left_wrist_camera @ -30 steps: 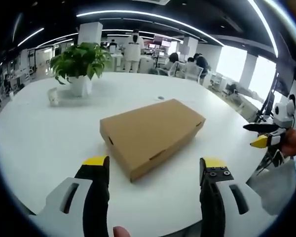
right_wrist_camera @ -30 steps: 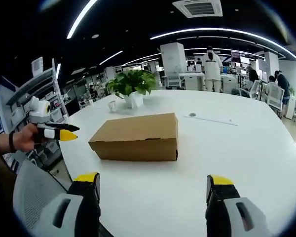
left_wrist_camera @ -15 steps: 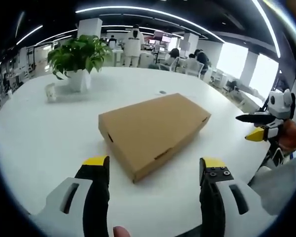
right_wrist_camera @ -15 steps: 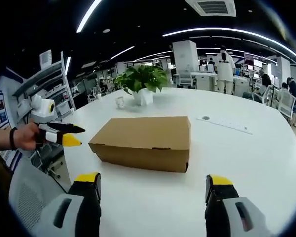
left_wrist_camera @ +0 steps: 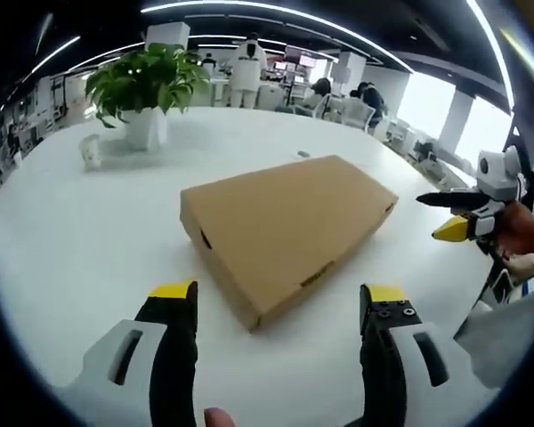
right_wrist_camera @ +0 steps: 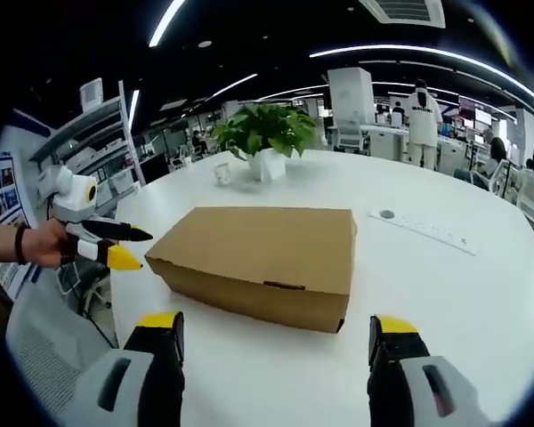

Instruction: Operate the shoe box by opening the lid, removing the specified soft item, and placing it in the target area until the item is outside and the box remains undamaged.

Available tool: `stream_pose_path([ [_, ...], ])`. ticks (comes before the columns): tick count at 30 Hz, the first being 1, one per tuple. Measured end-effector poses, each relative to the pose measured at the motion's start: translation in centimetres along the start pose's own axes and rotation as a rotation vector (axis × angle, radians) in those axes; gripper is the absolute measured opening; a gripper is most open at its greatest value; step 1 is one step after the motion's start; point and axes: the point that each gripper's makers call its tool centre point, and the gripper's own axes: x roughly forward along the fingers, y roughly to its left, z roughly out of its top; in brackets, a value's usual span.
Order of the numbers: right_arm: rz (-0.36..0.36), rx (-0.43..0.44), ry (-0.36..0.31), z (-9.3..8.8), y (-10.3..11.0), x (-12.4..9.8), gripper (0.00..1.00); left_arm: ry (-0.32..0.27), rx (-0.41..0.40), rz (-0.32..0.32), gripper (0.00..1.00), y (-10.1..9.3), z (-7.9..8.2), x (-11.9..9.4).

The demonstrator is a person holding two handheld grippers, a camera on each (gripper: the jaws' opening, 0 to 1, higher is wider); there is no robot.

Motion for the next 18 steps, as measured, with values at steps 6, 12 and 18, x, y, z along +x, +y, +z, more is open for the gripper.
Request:
stream_pose_path([
  [6,0.02,-0.003,0.029,-0.5,-0.5,2.0,0.83,0.016,-0.007,-0.002,0.74,0.2,-0.3,0.9],
  [12,0.03,-0.016,0.043,-0.6,-1.1,3.2,0.81,0.025,-0.008,0.003,0.73,0.5,-0.7,1.6],
  [18,0.037,-0.024,0.051,-0.5,-2.0,4.7,0.79,0.036,-0.01,0.005,0.72,0.7,-1.1,2.5],
])
